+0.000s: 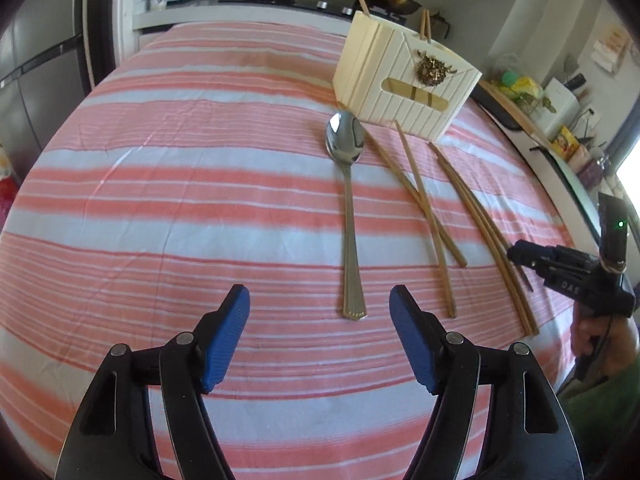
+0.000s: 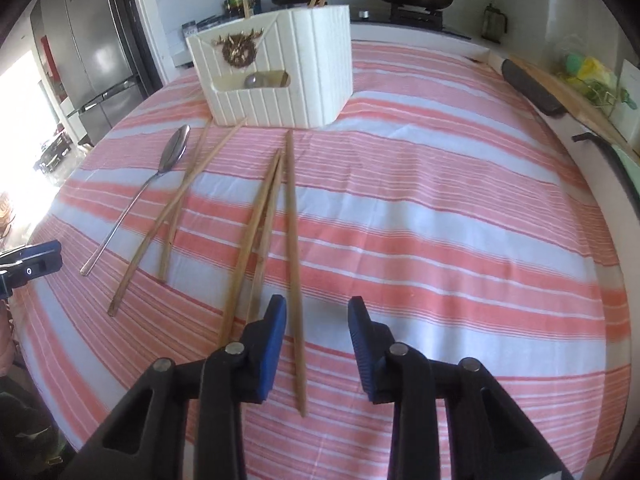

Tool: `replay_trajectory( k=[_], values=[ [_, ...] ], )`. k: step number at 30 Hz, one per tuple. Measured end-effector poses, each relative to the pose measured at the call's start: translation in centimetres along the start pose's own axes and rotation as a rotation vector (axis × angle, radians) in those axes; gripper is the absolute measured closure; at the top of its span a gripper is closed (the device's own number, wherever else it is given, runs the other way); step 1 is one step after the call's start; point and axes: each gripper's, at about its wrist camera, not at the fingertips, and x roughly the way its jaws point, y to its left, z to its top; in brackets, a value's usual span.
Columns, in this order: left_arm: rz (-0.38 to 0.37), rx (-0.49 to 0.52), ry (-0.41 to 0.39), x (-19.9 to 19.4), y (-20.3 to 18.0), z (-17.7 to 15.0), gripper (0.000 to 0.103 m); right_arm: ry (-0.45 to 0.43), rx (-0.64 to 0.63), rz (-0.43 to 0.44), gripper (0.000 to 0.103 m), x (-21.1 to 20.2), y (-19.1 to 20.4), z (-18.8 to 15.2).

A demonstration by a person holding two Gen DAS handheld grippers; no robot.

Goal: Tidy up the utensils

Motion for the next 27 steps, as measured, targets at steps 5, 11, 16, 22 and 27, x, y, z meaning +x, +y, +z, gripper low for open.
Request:
replay_trajectory(
  k=[5, 11, 16, 22, 27],
  values=[
    [0.101, 0.117, 0.014, 2.7, -1.6, 1.4, 0.023, 0.013, -0.098, -0.066, 0.088, 0.3, 1.1, 0.4],
    [0.163, 0.228, 0.009, 4.1, -3.3, 0.9, 0.080, 0.018, -0.070, -0.211, 0.097, -0.7, -0.3, -0.6],
    [0.172, 0.193, -0.012, 3.2, -2.9, 0.0, 0.094, 0.018, -0.022, -0.260, 0.097, -2.6, -2.3, -2.8],
    [0.173, 0.143, 0.001, 0.3, -2.2, -3.4, 0.093, 0.040, 0.042, -0.278, 0.097, -4.9, -4.6, -5.9],
    [0.155, 0.148, 0.026, -1.1, -1.7, -4.4, 0.065, 0.055, 0.073, -0.227, 0.091, -5.7, -5.3, -6.9]
  ],
)
